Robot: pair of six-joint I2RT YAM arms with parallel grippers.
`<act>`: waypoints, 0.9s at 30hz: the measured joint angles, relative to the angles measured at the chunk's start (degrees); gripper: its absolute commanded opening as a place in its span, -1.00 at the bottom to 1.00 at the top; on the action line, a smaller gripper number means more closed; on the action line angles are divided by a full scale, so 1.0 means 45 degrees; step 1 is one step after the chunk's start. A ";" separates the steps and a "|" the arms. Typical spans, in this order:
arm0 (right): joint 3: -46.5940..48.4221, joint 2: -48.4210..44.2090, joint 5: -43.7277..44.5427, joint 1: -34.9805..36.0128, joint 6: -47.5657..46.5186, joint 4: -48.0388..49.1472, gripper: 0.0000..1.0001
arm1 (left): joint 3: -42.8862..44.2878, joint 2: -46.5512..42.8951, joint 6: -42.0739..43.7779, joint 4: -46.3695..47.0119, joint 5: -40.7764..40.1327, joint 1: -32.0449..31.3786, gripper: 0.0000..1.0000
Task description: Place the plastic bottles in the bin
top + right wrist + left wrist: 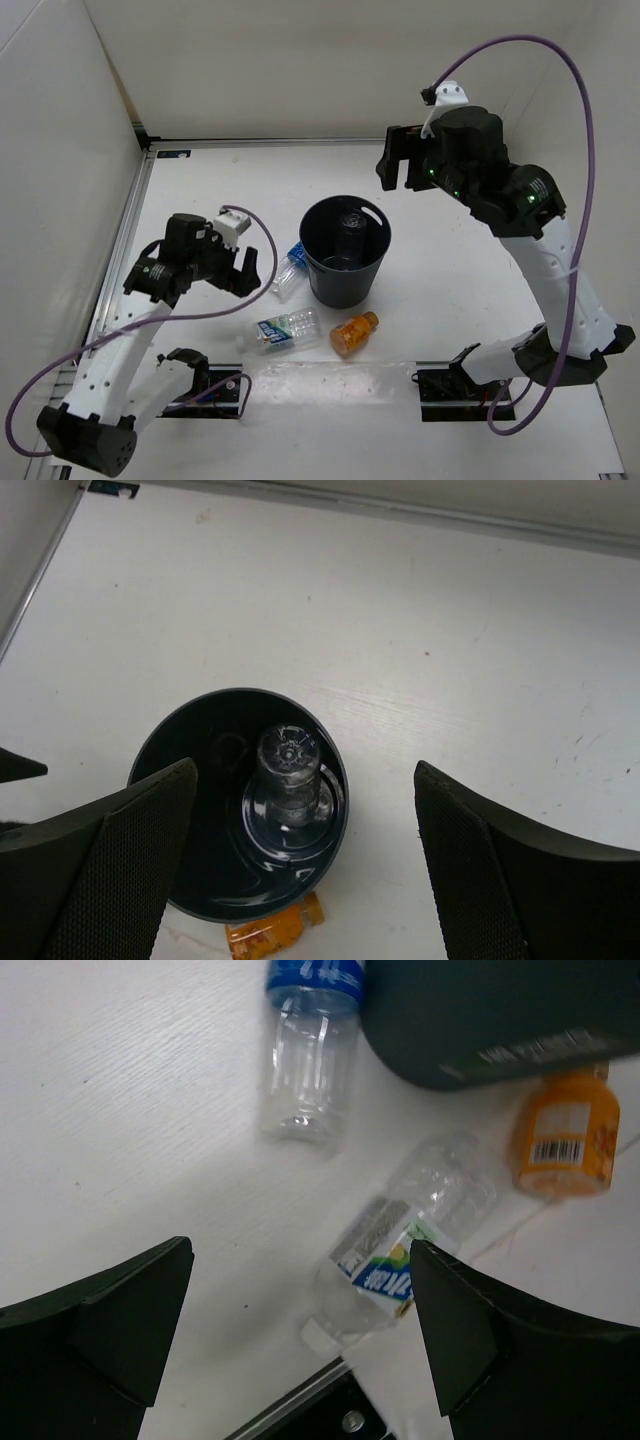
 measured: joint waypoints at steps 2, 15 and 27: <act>-0.0452 0.0024 -0.0325 -0.0238 0.0102 0.0034 0.81 | 0.0136 -0.0423 0.0811 -0.0568 -0.0058 -0.0821 1.00; -0.1035 0.0141 -0.1239 -0.1151 0.0180 0.0019 0.81 | 0.0826 0.2662 0.2710 -0.1452 -0.2244 -0.6955 1.00; -0.1282 -0.0228 -0.1477 -0.1647 0.0180 -0.0078 0.81 | 0.0627 0.4580 0.3094 -0.0631 -0.4080 -0.8573 1.00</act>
